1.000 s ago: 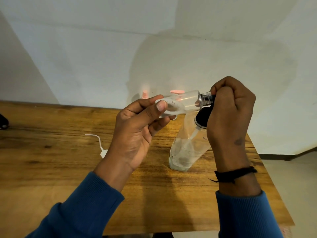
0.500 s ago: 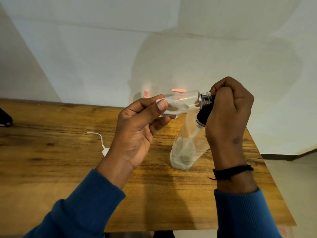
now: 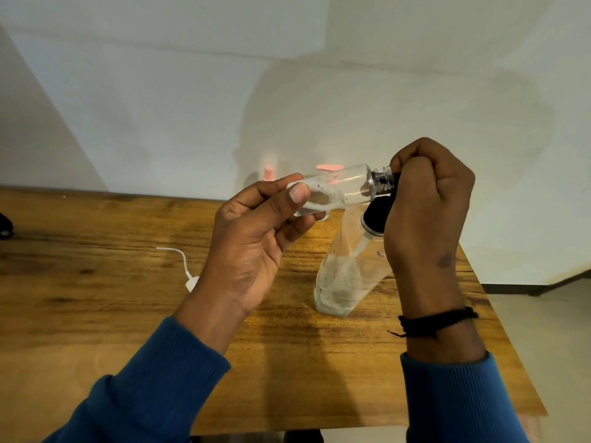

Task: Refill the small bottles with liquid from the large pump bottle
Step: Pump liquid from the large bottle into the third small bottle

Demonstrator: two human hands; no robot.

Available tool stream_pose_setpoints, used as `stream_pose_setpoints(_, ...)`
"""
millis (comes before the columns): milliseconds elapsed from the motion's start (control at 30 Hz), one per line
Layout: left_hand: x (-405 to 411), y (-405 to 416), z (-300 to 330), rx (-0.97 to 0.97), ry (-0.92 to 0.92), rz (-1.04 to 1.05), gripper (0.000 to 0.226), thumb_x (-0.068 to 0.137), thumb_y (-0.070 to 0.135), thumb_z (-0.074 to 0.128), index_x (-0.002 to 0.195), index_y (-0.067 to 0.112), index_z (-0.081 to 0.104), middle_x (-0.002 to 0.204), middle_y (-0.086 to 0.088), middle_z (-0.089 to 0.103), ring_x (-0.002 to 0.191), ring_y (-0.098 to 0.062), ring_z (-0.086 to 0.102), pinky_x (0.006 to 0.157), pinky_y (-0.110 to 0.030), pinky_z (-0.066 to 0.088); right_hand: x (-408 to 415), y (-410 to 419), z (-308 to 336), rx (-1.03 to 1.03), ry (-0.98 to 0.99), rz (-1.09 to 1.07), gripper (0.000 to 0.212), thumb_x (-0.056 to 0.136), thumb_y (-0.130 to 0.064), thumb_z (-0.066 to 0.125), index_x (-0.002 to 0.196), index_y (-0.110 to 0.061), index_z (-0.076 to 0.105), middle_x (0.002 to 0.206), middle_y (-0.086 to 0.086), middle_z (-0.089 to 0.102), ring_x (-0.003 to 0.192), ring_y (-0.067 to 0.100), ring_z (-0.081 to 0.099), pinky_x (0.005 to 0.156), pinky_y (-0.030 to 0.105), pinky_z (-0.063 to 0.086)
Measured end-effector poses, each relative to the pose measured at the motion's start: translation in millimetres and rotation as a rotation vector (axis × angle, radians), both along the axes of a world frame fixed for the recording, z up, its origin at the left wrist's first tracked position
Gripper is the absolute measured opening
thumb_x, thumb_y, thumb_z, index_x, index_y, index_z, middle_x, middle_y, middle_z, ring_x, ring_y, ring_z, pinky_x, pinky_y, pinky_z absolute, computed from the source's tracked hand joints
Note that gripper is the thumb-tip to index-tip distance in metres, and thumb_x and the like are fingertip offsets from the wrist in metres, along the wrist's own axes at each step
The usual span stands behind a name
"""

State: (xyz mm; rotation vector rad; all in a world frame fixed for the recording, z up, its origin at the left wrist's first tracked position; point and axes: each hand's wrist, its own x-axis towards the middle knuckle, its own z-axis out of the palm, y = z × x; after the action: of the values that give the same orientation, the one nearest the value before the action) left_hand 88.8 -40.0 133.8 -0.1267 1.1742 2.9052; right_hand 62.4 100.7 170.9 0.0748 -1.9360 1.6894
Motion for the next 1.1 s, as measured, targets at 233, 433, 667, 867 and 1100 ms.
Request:
stream_pose_setpoints(233,1.1,1.7,-0.9,0.001,-0.013,-0.009,0.027,0.069,0.013,0.072,0.095,0.006,0.072,0.099,-0.01,0.075,0.079,-0.024,0.073,0.061,-0.018,0.056,1.4,0.9,0.1,0.004,-0.021,0.005,0.028,0.086,0.013,0.033,0.066,-0.002,0.045,0.058,0.002,0.032,0.046,0.006,0.03,0.041,0.015,0.026)
stream_pose_setpoints(433,0.2,1.2,-1.2,0.001,-0.01,0.005,0.024,0.07,0.011,0.072,0.094,0.008,0.073,0.1,-0.013,0.074,0.08,-0.024,0.073,0.061,-0.018,0.057,1.5,-1.6,-2.5,-0.017,-0.007,0.001,0.027,0.087,0.012,0.032,0.067,0.001,0.046,0.059,0.005,0.031,0.047,0.005,0.03,0.041,0.017,0.027)
stream_pose_setpoints(667,0.6,2.5,1.2,0.007,-0.005,0.002,0.021,0.066,0.013,0.074,0.087,0.011,0.077,0.097,-0.011,0.075,0.078,-0.023,0.073,0.06,-0.018,0.057,-0.4,1.1,-2.9,0.035,0.009,-0.032,0.024,0.085,0.008,0.034,0.066,-0.001,0.046,0.058,0.001,0.034,0.05,0.007,0.03,0.043,0.021,0.026)
stream_pose_setpoints(867,0.9,2.4,-0.6,0.0,-0.012,0.006,0.028,0.066,0.013,0.074,0.094,0.007,0.071,0.097,-0.009,0.076,0.079,-0.023,0.073,0.061,-0.018,0.057,-0.3,0.4,-3.9,0.02,-0.006,-0.012,0.026,0.086,0.012,0.033,0.066,0.003,0.046,0.057,0.005,0.032,0.044,0.005,0.032,0.041,0.015,0.026)
stream_pose_setpoints(1100,0.8,1.8,-1.0,0.0,-0.007,0.006,0.028,0.068,0.013,0.074,0.095,0.007,0.071,0.098,-0.01,0.075,0.079,-0.023,0.073,0.061,-0.018,0.057,0.4,-0.7,-5.0,0.007,0.003,-0.008,0.026,0.086,0.013,0.033,0.067,0.002,0.047,0.057,0.003,0.032,0.043,0.004,0.03,0.041,0.013,0.025)
